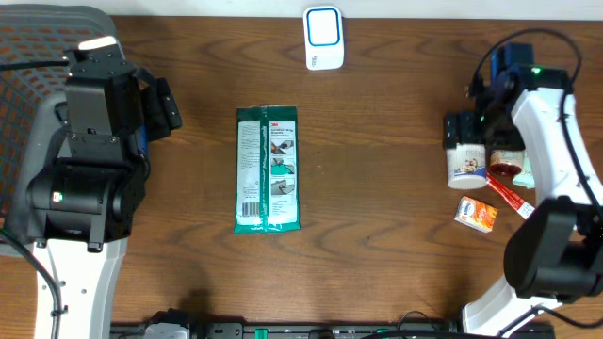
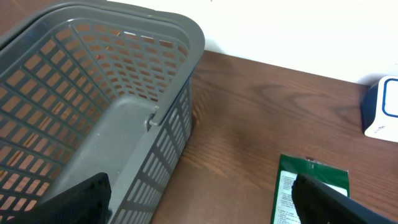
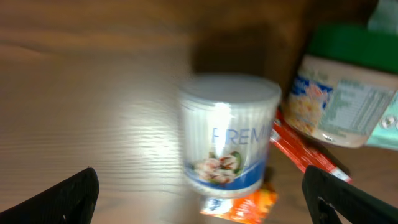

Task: Scan the item barcode
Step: 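Carry the white tub right and set it down near the right edge, then move both grippers to the green glove pack and grasp its sides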

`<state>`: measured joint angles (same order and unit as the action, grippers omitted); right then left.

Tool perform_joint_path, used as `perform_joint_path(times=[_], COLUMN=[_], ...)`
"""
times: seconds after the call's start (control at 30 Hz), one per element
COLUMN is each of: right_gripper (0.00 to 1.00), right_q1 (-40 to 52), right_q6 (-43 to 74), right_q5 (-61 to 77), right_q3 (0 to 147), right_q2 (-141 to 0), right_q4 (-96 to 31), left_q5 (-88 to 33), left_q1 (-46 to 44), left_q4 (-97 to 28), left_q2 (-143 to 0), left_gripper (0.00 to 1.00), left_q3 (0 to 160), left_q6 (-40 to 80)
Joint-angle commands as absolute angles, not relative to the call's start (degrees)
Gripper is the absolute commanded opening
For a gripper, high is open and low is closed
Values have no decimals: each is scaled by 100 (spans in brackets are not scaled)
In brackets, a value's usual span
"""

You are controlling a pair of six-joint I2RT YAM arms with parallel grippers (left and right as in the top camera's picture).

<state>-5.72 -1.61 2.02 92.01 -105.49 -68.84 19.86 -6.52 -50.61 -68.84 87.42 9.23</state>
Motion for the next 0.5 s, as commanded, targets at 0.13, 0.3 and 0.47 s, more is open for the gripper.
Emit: perform_joint_path(times=[0.13,0.3,0.47], right_gripper=[99,99,99], right_q1=[-545,-270,115], right_q6=[19,19,19], right_q5=[3730,3885,3872], right_q3=[9483,9277,8954], right_q2=[-10147,-10160,-10160], right_q4=[-6685,-6528,-6298], left_q5=[2062,2021,2021], left_q1=[-639,-639,-639], left_q4=[-5057,-4991,-5013], left_q2=[-6886,-6884,-6884], left_gripper=[92,92,92], left_q3=[8783,8783,8783], left_q6=[974,976,976])
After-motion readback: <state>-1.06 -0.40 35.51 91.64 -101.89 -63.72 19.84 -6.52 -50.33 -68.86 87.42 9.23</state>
